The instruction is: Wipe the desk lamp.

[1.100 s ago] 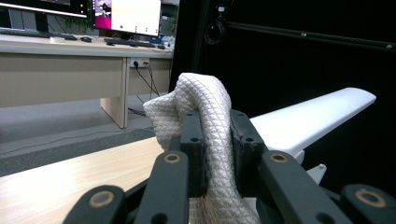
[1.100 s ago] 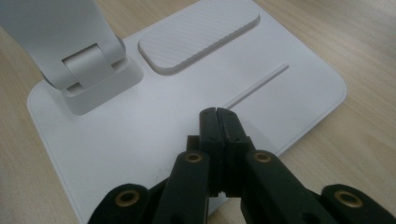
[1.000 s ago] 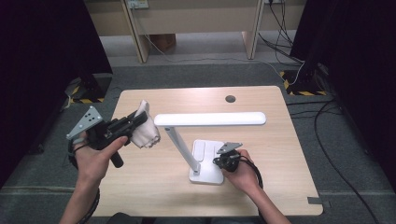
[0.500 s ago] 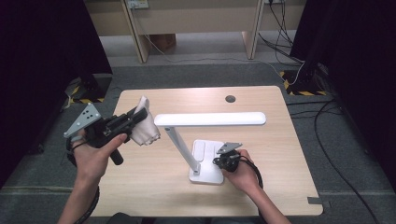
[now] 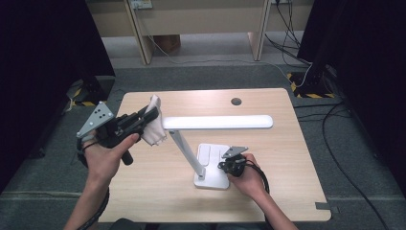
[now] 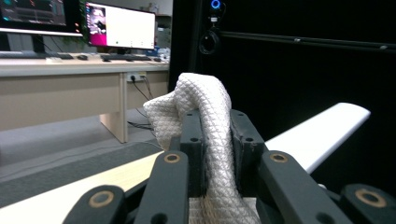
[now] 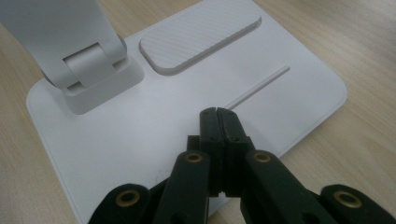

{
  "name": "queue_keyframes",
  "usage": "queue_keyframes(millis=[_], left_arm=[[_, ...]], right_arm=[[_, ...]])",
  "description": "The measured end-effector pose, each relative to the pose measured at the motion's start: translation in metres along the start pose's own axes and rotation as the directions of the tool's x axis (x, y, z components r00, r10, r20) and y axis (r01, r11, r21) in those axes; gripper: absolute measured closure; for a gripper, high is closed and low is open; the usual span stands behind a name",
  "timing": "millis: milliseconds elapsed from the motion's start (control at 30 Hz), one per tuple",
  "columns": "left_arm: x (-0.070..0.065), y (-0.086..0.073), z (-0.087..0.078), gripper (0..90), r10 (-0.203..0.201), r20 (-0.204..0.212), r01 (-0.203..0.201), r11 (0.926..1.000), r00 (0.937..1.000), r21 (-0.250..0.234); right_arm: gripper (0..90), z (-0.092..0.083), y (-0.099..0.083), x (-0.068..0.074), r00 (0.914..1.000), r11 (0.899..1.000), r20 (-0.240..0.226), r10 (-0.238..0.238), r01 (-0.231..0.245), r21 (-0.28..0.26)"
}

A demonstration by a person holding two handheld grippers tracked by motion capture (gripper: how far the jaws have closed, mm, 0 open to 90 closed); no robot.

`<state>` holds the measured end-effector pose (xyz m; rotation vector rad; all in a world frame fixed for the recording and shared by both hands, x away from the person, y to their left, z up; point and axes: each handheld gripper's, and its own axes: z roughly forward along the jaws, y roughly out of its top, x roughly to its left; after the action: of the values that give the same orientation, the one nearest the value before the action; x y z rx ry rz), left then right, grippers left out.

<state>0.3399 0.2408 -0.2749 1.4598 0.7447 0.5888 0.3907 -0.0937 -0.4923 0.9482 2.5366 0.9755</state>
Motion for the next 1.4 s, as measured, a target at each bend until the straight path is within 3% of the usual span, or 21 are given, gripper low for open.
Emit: queue_keyframes(millis=[100,233,400,500,733,1000,1267,1400], left_arm=[[0.002,0.003,0.002,77.9,0.03,-0.027,-0.03,0.9996,0.9992,-0.003],[0.006,0.002,0.006,77.9,0.029,-0.038,-0.028,0.9996,0.9989,0.005],[0.008,0.0,0.01,77.8,0.038,-0.024,-0.038,0.9992,0.999,0.014],[0.012,-0.002,0.007,77.8,0.032,-0.026,-0.031,0.9994,0.9992,0.017],[0.022,-0.002,-0.001,77.8,0.01,-0.076,-0.009,0.9999,0.9971,0.01],[0.019,0.008,0.011,77.8,0.063,-0.104,-0.063,0.998,0.9925,-0.002],[0.006,-0.001,0.018,77.8,0.064,-0.065,-0.064,0.9979,0.9958,0.002],[0.0,0.0,0.016,77.8,0.102,-0.087,-0.104,0.9945,0.991,-0.017]], right_arm=[[90.0,0.0,0.0,0.0,1.0,1.0,0.001,-0.003,0.003,0.001],[90.0,0.0,0.0,0.0,1.0,1.0,0.0,-0.002,0.002,0.0],[90.0,0.0,0.0,0.0,1.0,1.0,-0.001,-0.002,0.002,0.0],[90.0,0.0,0.0,0.0,1.0,1.0,-0.002,-0.001,0.001,-0.001],[90.0,0.0,0.0,0.0,1.0,1.0,-0.001,-0.003,0.003,-0.001],[90.0,0.0,0.0,0.0,1.0,1.0,0.001,-0.005,0.005,-0.004],[90.0,0.0,-0.001,0.0,1.0,1.0,0.0,0.0,0.0,-0.003],[90.0,0.0,-0.001,0.0,1.0,1.0,0.003,-0.005,0.005,-0.004]])
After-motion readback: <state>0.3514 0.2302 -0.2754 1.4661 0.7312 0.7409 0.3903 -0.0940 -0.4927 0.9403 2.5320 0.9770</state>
